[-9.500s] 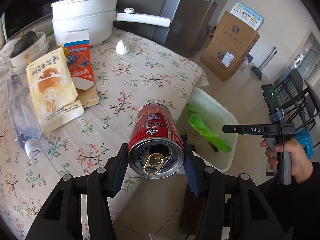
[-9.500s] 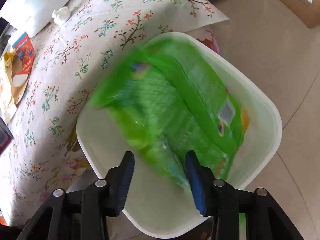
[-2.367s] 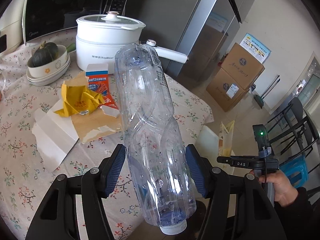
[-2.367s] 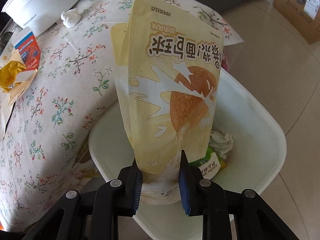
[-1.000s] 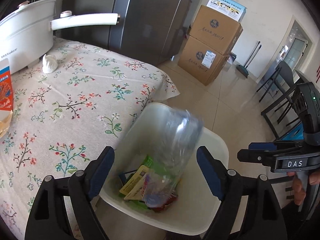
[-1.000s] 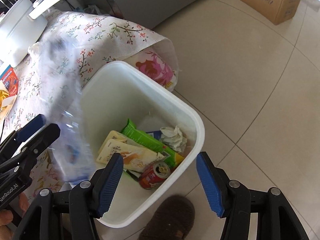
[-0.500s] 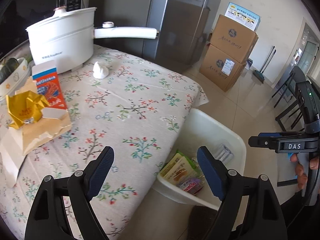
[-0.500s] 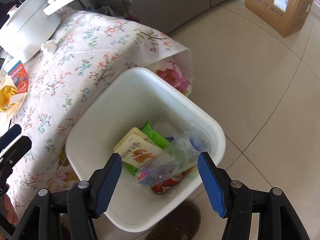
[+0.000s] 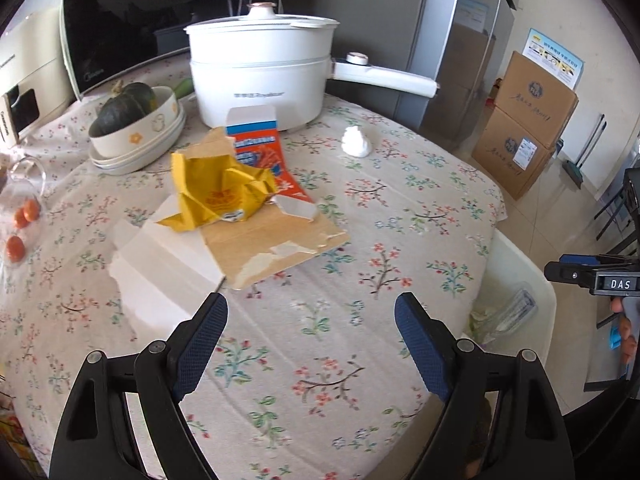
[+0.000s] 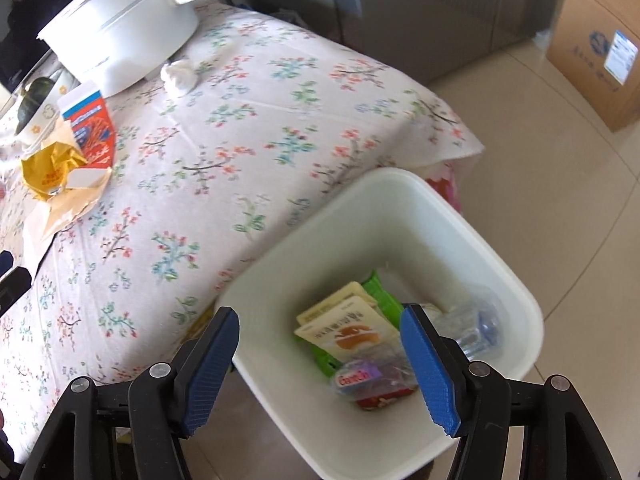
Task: Collect trash
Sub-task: 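Move both open tools back to the yellow wrapper on the cardboard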
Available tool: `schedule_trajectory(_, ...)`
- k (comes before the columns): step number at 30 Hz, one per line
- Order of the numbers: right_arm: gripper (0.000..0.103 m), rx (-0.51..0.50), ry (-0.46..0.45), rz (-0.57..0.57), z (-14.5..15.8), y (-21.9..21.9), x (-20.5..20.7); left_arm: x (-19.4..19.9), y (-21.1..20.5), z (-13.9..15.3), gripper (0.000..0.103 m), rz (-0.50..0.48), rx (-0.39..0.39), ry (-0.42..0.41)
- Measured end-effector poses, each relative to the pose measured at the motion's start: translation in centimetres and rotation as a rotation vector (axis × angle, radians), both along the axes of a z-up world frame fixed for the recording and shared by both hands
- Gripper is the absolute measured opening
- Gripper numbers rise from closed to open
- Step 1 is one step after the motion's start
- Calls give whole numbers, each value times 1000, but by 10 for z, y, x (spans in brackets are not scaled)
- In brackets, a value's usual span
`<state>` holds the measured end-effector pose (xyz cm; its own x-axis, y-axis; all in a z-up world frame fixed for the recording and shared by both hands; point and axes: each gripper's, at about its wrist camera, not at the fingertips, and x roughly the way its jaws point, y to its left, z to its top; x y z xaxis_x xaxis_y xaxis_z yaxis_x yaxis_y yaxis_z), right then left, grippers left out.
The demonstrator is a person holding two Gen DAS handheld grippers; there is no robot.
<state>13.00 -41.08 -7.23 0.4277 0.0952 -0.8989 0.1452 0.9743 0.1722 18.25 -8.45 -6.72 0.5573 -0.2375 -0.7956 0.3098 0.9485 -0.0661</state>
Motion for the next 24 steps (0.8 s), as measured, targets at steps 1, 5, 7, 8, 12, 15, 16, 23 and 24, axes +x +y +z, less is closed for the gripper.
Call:
schedule_trajectory(1,74,-4,-2,10,1,7,3,1,8,1,88,11,9,-4)
schedule_trajectory(5,75,-13,-9,48,4,34,17,7,41,4,88,54,29,-8)
schedule_trajectory(7,75,-19,-13,66,6,48,24,9,58,5,88,78,32,-12)
schedule_trajectory(8,75,-22,-15,75,7,55,28,10,67,4,88,92,34,-14)
schedule_trajectory(12,76,-33,-22,115,9,85,41,15,102,1,88,153,15,-3)
schedule_trajectory(15,77,-43,-31,146,10,108,52,21,123,0,88,192,6,16)
schedule_trajectory(16,77,-48,-35,155,10,115,55,22,128,0,88,200,8,14)
schedule_trajectory(23,78,-63,-47,227,6,170,81,20,165,5,88,246,55,0)
schedule_trajectory(24,79,-62,-47,235,5,178,84,19,170,5,88,254,48,7)
